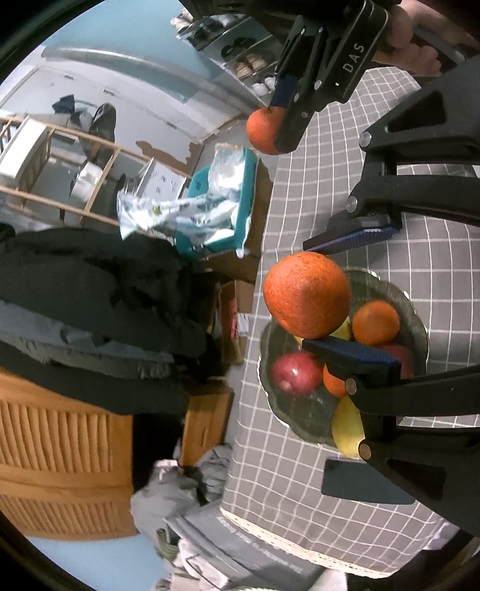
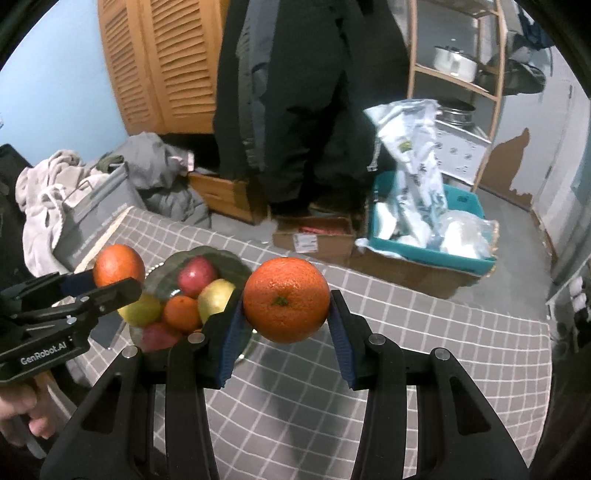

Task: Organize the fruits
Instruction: 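Lift and carry both tangerines toward the bowl with both tools, then open the left tool over the bowl while the right tool releases its tangerine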

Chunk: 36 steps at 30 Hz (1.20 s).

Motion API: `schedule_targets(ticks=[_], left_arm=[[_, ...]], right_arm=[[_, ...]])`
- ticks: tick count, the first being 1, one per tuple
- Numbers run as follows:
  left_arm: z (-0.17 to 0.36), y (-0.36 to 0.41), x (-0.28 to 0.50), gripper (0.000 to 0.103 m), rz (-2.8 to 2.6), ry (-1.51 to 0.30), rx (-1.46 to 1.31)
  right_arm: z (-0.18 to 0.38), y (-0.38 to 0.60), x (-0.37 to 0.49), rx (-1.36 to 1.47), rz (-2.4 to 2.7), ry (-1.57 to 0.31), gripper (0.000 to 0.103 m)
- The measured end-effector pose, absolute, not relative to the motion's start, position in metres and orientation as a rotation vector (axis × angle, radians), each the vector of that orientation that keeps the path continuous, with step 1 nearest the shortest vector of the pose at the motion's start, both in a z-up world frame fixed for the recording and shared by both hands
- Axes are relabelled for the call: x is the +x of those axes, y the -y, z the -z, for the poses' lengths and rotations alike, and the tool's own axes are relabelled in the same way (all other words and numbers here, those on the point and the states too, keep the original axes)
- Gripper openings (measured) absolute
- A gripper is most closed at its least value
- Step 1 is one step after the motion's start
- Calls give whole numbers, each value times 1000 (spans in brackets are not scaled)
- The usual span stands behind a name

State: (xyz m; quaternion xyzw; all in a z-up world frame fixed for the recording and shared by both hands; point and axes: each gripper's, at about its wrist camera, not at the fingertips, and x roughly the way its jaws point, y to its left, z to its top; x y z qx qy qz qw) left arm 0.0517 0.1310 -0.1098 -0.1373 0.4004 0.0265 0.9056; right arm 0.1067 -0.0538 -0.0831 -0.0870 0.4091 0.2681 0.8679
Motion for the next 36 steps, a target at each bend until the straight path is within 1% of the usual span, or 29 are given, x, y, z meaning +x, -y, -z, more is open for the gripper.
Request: schedule_targets(ticks=[6,14,23,36], left_arm=[[124,-151,52,46,-93,-850,-290],[161,-172,61,46,-115,-932,-333],[206,-178,75,46,-129,-1027,-375],[234,-176,82,46,-138,-1092,-375]], right_arm=[[99,24,111,-200,-608,-889,44],[134,-8,123,-224,-648,-970,44],[176,-19,137,-210,-662,-1073,44],[201,-21,147,-195,-664,-1140,44]])
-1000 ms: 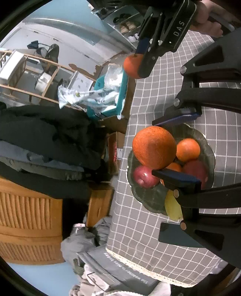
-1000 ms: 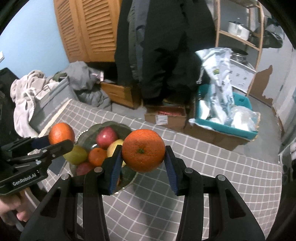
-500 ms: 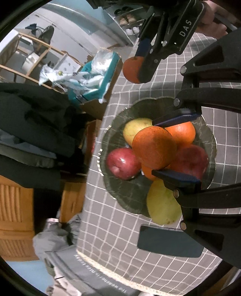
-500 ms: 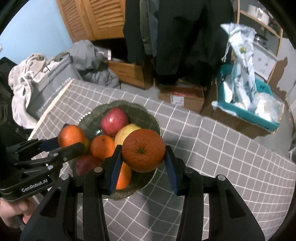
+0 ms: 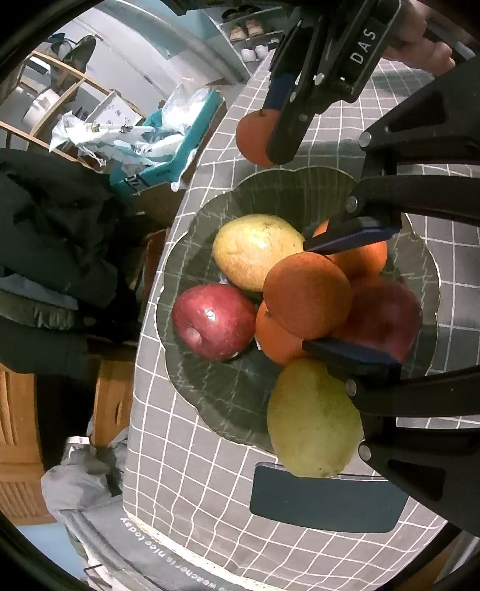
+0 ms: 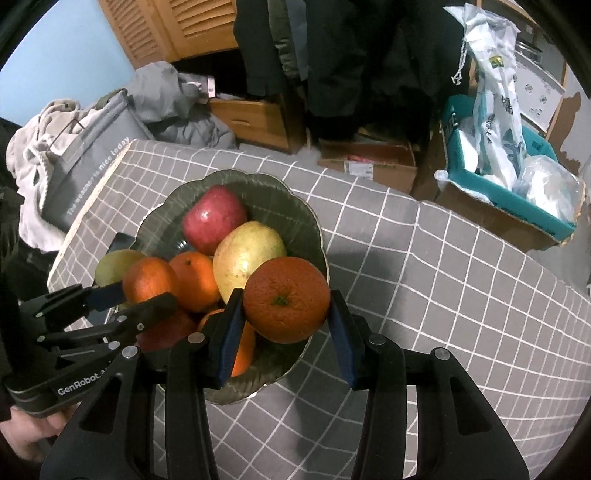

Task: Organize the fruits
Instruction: 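Open the left tool over the bowl while the right tool releases its tangerine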

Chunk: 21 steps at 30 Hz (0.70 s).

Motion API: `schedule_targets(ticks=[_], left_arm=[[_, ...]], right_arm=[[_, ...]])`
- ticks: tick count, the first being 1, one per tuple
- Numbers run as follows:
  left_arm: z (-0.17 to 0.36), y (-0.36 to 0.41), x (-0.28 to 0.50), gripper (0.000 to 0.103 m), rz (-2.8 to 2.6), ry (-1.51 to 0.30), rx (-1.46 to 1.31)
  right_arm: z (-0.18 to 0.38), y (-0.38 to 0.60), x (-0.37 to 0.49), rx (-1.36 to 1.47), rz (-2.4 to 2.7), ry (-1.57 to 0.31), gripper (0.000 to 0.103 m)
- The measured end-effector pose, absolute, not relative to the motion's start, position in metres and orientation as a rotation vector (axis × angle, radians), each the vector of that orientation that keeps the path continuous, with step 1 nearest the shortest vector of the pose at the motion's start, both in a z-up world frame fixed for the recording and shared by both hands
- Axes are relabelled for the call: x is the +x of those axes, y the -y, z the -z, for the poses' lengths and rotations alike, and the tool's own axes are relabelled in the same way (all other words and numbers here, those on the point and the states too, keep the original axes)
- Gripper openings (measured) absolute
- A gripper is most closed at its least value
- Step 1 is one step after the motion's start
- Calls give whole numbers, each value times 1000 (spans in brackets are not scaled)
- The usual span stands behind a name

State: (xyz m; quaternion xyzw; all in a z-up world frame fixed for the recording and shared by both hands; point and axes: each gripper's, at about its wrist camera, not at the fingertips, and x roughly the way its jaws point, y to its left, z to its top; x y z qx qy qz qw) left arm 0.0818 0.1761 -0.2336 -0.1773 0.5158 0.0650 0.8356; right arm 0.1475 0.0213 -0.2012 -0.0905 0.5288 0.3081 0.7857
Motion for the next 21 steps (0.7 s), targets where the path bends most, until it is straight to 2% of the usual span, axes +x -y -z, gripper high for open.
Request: schedule_targets(ticks=[4,8,12,21], left_arm=[[237,-178,82,48,-135,-1092,-389],[235,-176,82,62,-136,-1087,-375],[232,-175,80,67,-139,-1092,-370],[218,-180,70,73,-170,-1068,-366]], right_arm=[[206,-24,149,-201,-669,-1151,44],[209,-27,149,-207,-673,-1158,44],[212,-28,150,-208,-675,-1167,44],[216,-32,149,-208,-689,-1187,44]])
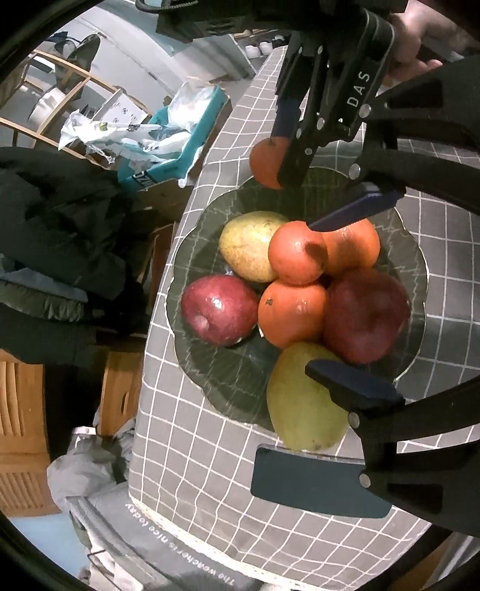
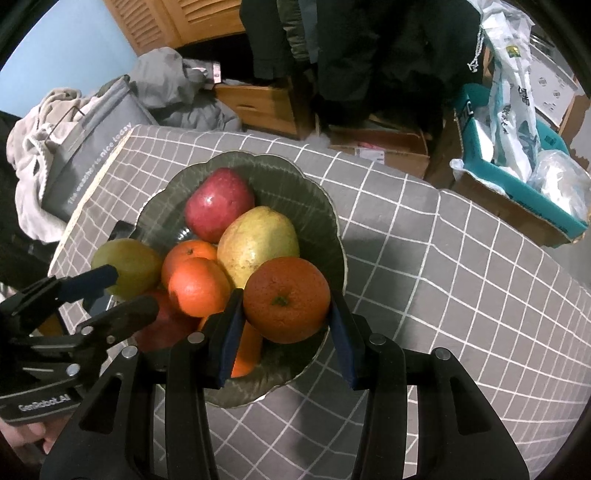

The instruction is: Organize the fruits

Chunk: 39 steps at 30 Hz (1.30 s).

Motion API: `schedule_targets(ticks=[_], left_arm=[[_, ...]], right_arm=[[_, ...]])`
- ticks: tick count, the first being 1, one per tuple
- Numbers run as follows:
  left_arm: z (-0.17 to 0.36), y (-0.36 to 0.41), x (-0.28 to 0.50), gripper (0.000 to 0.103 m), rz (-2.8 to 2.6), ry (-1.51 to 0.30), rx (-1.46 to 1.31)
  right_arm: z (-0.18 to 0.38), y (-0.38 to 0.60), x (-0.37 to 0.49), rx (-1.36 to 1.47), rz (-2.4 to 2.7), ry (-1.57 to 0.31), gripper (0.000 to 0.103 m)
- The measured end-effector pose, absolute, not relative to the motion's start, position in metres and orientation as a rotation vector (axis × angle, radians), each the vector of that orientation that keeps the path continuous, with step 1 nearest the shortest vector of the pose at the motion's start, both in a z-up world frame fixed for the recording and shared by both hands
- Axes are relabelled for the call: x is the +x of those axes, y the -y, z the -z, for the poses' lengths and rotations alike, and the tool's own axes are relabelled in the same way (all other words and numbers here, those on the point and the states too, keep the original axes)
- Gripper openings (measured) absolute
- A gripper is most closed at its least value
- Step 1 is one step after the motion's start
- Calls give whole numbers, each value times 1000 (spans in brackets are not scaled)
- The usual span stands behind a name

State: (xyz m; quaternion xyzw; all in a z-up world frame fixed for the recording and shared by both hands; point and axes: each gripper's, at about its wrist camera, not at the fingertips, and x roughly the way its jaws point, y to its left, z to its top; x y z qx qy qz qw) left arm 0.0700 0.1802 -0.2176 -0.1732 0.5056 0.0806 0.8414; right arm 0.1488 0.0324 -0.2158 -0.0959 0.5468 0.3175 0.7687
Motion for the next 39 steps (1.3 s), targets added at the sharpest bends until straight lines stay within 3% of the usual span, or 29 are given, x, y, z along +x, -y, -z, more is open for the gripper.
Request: schedule_targets(ticks=[5,8,24,32,39], left_arm=[[207,-181,66,73,-174,-1051,-362],[200,-180,63,73,-175,-1037,-356],[141,-169,44,83,-180,-926,-315],[107,-157,34,87,-176,-857,-277],[76,-148,25,92,-177,-789,-263]], right_arm=[[213,-33,148,-209,-688,-1185,46],[207,-32,147,-196,-697,-1164,64],[140,-8,132,-239,-618,-989,65],[86,15,117,-217,-586,-857,76],[48,37,102,-190,-542,-759,78]])
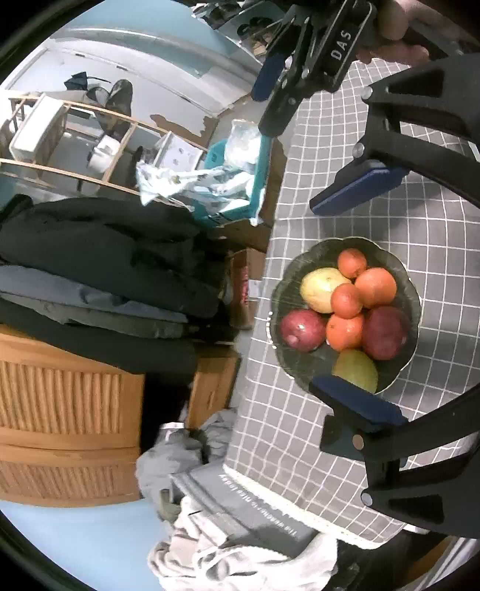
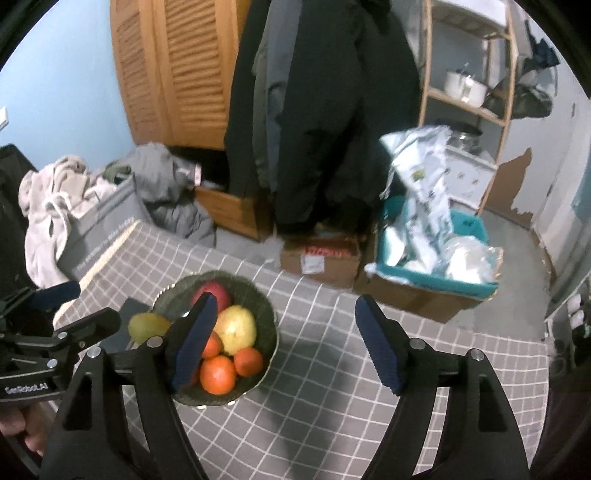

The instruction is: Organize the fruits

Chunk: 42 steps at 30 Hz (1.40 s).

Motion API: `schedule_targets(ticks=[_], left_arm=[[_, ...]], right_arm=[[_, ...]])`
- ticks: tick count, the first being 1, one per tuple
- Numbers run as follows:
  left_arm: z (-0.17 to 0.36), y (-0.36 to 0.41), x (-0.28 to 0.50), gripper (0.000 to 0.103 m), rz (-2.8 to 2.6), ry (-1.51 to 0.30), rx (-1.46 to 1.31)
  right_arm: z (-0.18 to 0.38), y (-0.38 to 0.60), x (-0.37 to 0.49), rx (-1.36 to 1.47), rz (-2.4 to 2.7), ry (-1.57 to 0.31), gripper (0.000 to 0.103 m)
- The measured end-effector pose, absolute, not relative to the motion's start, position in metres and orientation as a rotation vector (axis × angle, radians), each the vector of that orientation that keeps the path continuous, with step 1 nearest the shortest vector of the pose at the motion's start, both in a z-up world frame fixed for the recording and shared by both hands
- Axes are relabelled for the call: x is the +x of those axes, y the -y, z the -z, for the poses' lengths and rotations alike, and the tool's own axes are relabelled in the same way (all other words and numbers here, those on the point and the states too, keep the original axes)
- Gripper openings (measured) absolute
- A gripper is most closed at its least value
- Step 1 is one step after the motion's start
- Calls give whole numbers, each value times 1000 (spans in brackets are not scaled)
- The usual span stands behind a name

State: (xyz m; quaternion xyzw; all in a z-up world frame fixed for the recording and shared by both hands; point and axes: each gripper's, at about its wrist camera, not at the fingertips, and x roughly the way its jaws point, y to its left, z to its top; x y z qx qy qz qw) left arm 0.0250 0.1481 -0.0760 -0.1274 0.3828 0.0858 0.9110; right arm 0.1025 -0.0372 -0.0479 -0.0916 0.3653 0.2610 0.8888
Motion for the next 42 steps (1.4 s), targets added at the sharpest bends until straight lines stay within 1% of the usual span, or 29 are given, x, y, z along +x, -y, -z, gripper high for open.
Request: schedule_targets(ticks=[5,6,11,21,34,42], left_arm=[[51,-140,14,102,-188,-718,-241],[46,-138,12,102,-192,-703,-237],[23,-132,3,102,-211,-644,-215],[-6,-116,-12,102,-208,-547,-187],[-29,-91,-29,102,-197,-429,-144],[-32,-81,-29,102,-200,-425,-118]], right_arm=[[25,56,93,-173,-512,-707,78],[22,59,92,-170,-505,-700,78],[6,78,82,-151,-478,-656,79],[-24,107,60,-166,-443,-550,79],[-37,134,42,-176,-417,-456,79],[-36,138,41,-169,-419,-452,79]])
